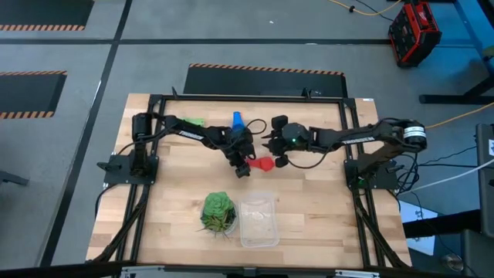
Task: Nest measuring cups in basket
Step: Stack the red measuring cup on top of the blue measuring cup
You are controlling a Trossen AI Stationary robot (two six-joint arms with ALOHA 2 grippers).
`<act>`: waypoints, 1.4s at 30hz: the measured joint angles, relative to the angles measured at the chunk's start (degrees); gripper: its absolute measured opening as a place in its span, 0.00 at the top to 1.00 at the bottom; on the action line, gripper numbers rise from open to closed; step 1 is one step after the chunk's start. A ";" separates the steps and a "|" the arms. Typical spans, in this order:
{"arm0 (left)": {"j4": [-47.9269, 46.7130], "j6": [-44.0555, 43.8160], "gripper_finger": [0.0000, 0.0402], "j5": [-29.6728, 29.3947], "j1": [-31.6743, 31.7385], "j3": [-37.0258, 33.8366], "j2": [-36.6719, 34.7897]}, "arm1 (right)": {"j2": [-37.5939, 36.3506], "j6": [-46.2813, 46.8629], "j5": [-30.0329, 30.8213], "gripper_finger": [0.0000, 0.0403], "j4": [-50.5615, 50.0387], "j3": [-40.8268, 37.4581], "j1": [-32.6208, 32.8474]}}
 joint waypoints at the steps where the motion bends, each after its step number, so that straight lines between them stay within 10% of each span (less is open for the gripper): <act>1: 0.00 0.03 0.59 -0.23 -0.26 0.00 0.00 | -0.57 0.02 0.02 0.68 -0.43 0.00 0.00; 13: 3.72 5.97 0.60 5.16 -1.52 0.15 -1.62 | -2.27 0.05 0.07 0.68 -3.30 0.00 -0.01; 32: 2.08 22.77 0.60 -18.51 -1.42 0.72 -4.28 | -2.23 0.09 8.93 0.68 -10.78 -0.07 -2.50; 42: 1.03 24.14 0.58 -20.07 -1.44 0.70 -4.27 | -2.23 0.09 5.50 0.68 -10.88 -0.07 -4.35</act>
